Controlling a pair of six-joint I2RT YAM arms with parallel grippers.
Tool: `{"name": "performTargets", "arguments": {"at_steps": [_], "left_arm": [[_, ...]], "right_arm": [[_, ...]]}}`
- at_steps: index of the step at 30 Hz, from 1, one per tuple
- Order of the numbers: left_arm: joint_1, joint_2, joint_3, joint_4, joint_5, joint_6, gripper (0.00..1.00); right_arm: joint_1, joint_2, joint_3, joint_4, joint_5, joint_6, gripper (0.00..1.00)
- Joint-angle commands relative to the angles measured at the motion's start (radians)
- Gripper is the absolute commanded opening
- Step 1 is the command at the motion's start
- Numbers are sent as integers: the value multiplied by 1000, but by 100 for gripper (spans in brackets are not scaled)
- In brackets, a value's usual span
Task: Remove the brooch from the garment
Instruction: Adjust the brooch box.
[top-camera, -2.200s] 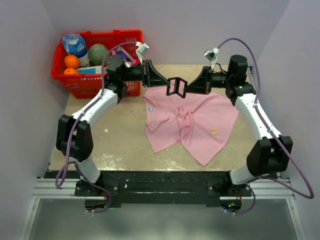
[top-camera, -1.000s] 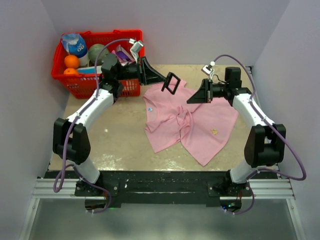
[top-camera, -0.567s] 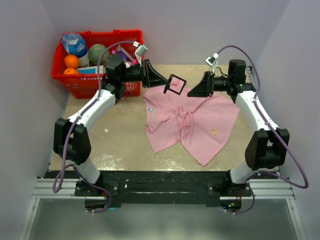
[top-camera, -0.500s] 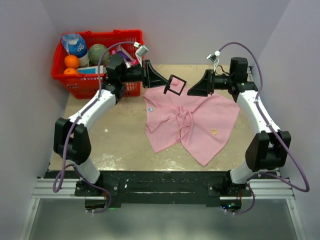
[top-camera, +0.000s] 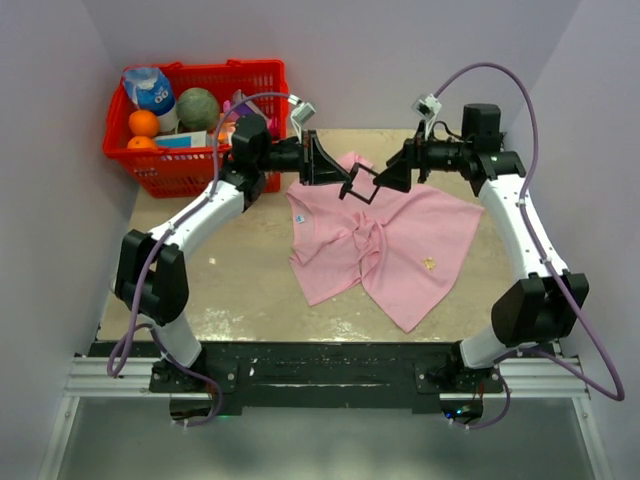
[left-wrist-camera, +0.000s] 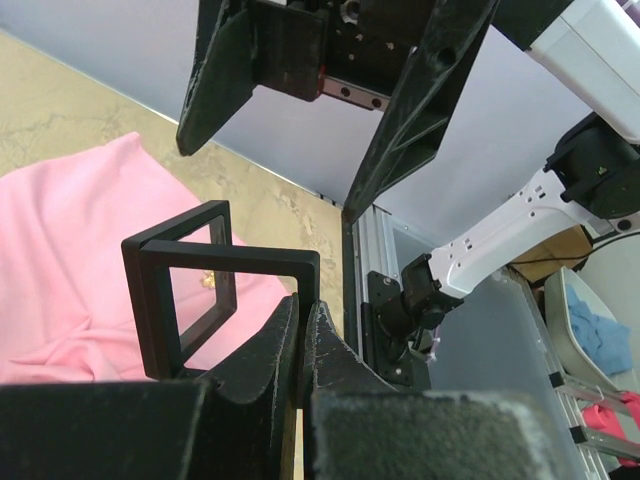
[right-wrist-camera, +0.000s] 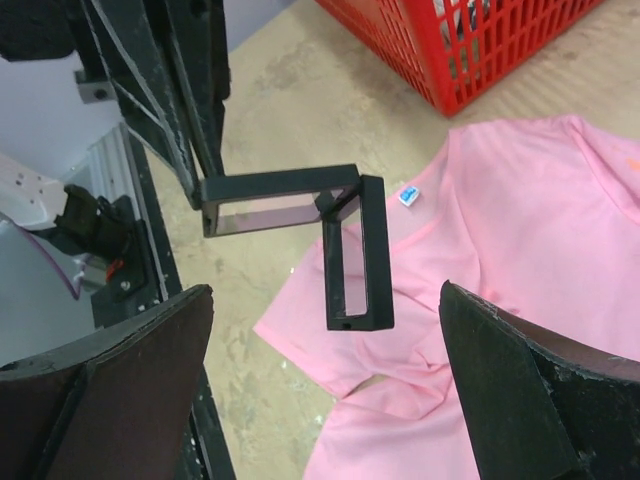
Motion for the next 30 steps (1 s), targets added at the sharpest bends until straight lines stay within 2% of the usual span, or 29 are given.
{"name": "performTargets", "arguments": {"at_steps": [1,7,11,16,17,22,30], "left_arm": [[-6,1,51,61,6,-25,0],[-7,12,50,140,28,-85,0],[-7,19,55,187,17,-121,0],[-7,29,64,230,13,-160,0],[-9,27,64,230,13,-161,0],[-7,30,61,235,14,-164,0],[-6,35,70,221,11,-151,0]], "right_arm": [[13,-18,-30,-69,55,-104,99],[16,-26,-90,-104,114,-130,99],[14,-37,-145,-2,20,-57,98],[25,-37,-168,91,-35,38,82],[25,-35,-168,117,-44,48,75],[39,-23,-159,230,-97,164,61],[44,-20,-150,184,-63,135,65]]}}
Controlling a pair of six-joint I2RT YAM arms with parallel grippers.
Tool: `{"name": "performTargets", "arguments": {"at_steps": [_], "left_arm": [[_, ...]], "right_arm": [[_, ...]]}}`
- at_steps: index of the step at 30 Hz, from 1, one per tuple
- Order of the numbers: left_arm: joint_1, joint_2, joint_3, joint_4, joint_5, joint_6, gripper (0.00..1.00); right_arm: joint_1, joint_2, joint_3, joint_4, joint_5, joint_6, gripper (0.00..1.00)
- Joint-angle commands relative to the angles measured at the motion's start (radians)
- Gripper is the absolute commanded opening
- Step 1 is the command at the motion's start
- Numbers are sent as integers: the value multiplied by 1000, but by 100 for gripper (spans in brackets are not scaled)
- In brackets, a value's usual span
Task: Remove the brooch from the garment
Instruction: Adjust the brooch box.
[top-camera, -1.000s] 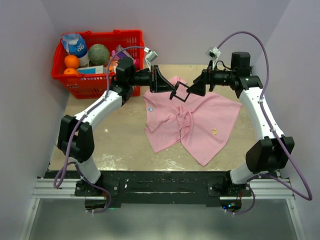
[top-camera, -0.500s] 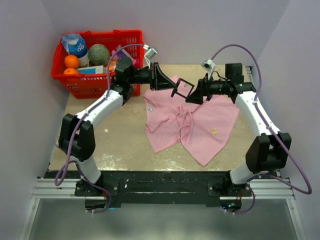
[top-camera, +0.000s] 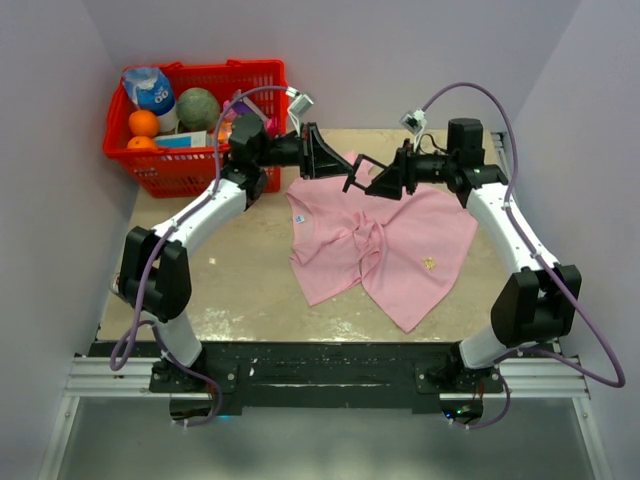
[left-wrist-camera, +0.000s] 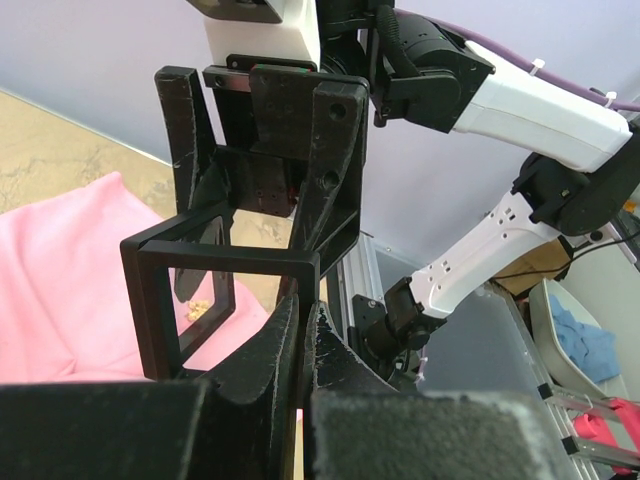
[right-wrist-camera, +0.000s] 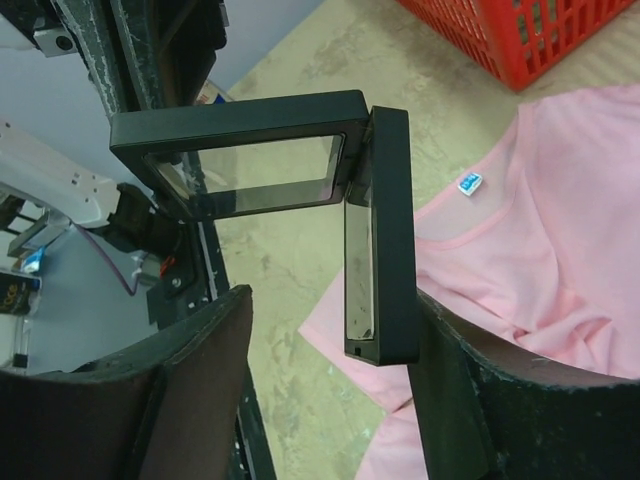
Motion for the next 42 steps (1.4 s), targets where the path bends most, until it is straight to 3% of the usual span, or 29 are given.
{"name": "performTargets", "arguments": {"at_steps": [1,2,3,5,10,14,19,21,22,23,29,32,42], "left_arm": [[-4,13,54,10,-4,18,0],[-5,19,62,-15,-10,35,0],[-5,27,73,-29,-13,51,0],[-13,59,86,-53,-21,65,0],[-53,156,166,-135,-53,127,0],[-93,233,223,-171,-61,140,0],[-172,352,290,-246,-47,165,0],[-191,407,315,-273,-40,167,0],[-206,424,324,-289,-37,173,0],[-214,444,339,-314,-32,180,0],[-263,559,430,-452,11,203,0],[-278,585,490,-529,-35,251,0],[-306,612,429,-645,-76,323,0]], "right_arm": [[2,-24,23,11,-6,2,68],[-1,-30,26,-22,26,-20,87],[-19,-33,37,-62,57,-45,99],[-54,-50,44,-116,98,-93,99],[-251,-55,119,-116,11,-67,99],[-302,-55,189,-284,14,-233,99],[-355,-110,27,-254,43,-277,97],[-366,-103,5,-272,52,-326,88],[-368,-93,14,-307,102,-373,83],[-368,-84,23,-407,124,-519,81],[-371,-79,-15,-663,238,-1026,78],[-372,-81,-71,-708,250,-1164,79],[-371,-37,-198,-768,279,-1571,84]]}}
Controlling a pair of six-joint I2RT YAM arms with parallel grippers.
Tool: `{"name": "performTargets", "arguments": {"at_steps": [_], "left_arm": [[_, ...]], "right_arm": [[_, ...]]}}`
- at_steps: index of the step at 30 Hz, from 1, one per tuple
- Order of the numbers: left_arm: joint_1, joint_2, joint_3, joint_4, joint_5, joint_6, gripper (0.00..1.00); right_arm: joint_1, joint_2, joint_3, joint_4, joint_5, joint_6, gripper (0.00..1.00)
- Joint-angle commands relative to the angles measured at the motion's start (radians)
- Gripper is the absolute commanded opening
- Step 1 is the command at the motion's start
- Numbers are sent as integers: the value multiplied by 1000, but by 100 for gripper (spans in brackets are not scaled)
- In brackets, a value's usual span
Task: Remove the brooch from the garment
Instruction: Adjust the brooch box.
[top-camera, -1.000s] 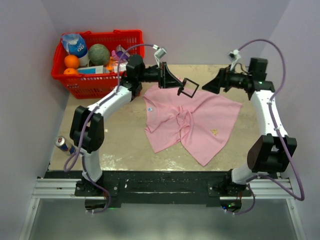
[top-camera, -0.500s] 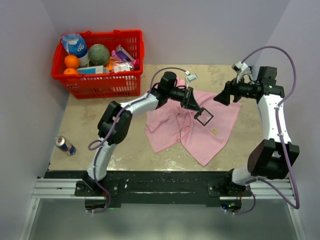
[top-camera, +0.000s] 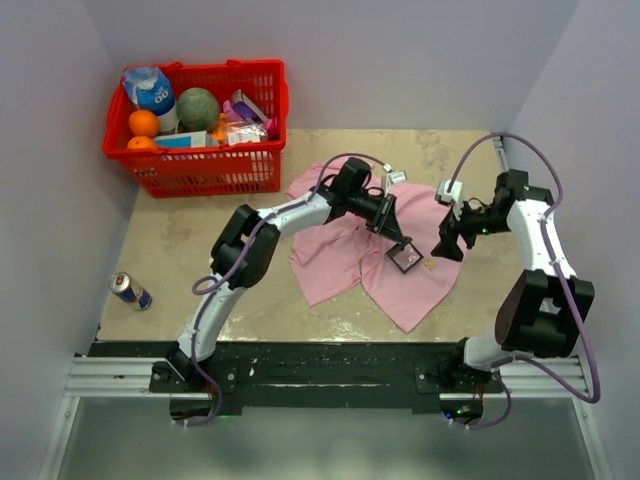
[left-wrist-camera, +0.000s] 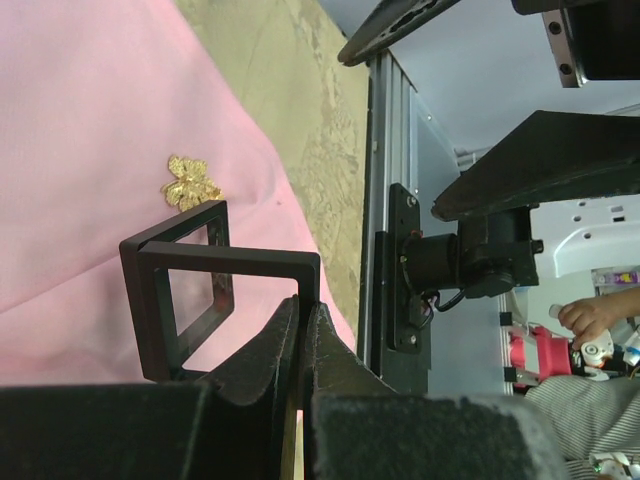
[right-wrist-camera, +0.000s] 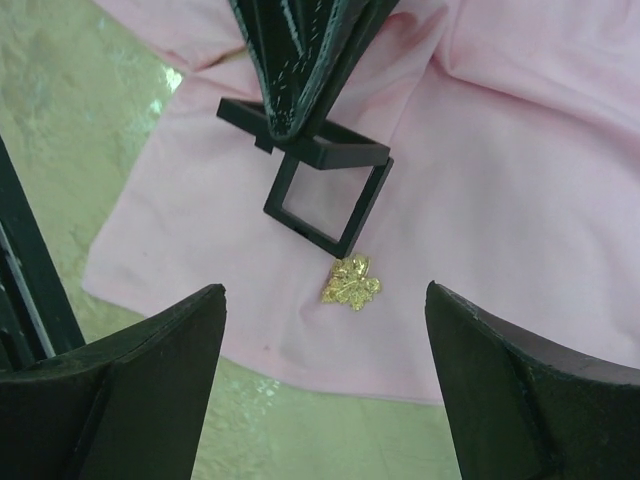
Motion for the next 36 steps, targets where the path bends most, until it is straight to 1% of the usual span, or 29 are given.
{"name": "performTargets", "arguments": {"at_steps": [1,2,5,9,11,13,14,15,19,21,24,25,26,29,30,32,33,35,36], "left_arm": [[-14,4,-3,-62,-4,62,0],[-14,6,-9,-69,-2,67,0],[-16,10,-9,-82,-2,84,0],[-16,17,4,-91,-19,112,0],[-14,20,17,-100,-22,124,7],[-14,24,21,-102,-18,130,10],[-14,23,21,-103,-16,133,14],[-14,23,21,-105,-15,132,15],[-11,21,24,-103,-8,135,15],[-11,18,30,-99,-5,130,10],[-11,4,30,-79,4,113,4],[-11,0,30,-73,8,109,3],[-9,-9,27,-63,24,101,1],[-3,-26,0,-16,71,63,0],[4,-28,-5,-11,76,58,0],[9,-37,-14,-2,87,53,0],[12,-39,-16,1,90,52,0],[12,-42,-16,22,103,32,0],[12,-42,-16,27,107,26,0]], "right_arm": [[0,29,-38,-29,12,-274,85],[8,39,-38,-34,11,-333,86],[39,78,-27,-43,26,-430,86],[91,128,-13,-15,38,-473,87],[129,165,11,-18,41,-489,87],[154,193,31,-12,38,-490,86],[174,200,40,-11,37,-490,87],[184,210,56,-14,32,-490,86],[229,237,62,-49,44,-544,84],[267,230,27,-26,46,-548,83],[316,225,-2,31,55,-526,79],[323,219,-25,79,46,-512,78],[327,213,-36,106,38,-472,77],[330,205,-56,163,26,-432,70],[329,211,-52,166,28,-430,66],[329,214,-45,167,38,-427,62],[329,211,-45,170,43,-427,57],[329,207,-47,172,46,-439,52],[329,205,-47,172,46,-441,48]]}}
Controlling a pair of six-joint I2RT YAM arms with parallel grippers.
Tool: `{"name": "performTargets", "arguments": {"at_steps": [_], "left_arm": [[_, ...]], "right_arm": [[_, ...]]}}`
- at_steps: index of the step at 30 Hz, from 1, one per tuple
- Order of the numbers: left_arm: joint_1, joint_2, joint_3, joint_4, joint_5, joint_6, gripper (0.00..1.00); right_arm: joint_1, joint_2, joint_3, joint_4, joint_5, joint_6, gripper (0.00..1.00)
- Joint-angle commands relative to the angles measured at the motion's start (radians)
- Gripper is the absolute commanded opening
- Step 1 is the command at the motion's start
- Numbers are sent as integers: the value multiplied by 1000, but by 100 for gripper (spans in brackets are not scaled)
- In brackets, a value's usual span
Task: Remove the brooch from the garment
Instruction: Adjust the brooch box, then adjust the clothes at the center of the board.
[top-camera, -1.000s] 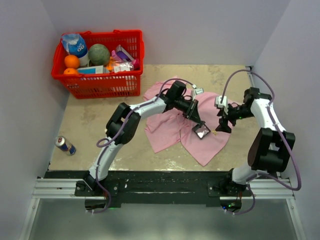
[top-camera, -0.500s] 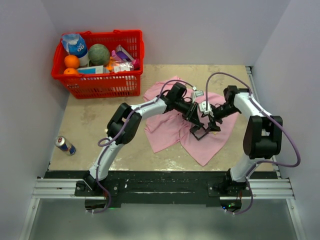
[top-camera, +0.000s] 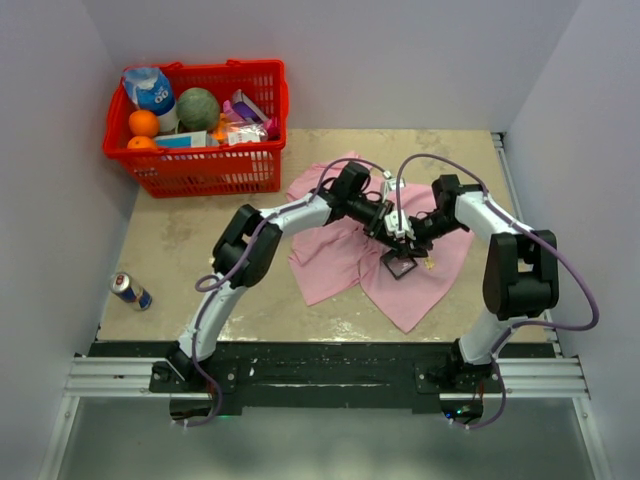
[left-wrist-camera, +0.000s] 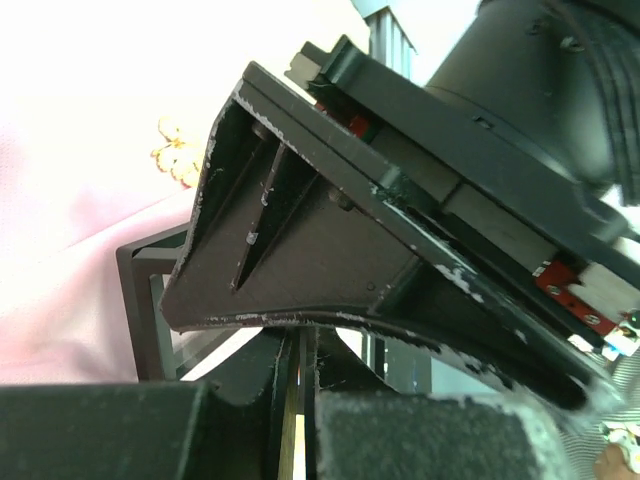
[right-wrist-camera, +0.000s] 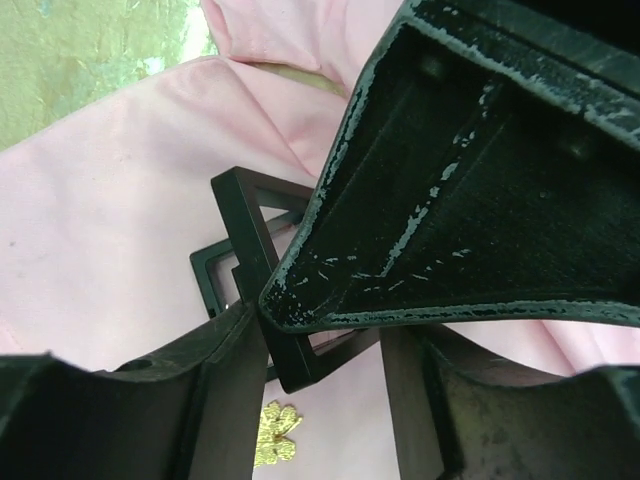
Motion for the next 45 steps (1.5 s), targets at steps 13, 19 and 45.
{"name": "performTargets", "arguments": {"at_steps": [13,19,45], "left_arm": [[119,-242,-23,-27,-189,74,42],[161,-448,-222,95,-183,114,0],[-16,-232,-401,288,-386,324,0]], "right_arm": [[-23,-58,58,16,-25,260,7],[-26,-131,50,153,-15,507,0],[-487,21,339,216,47,463,0]]}}
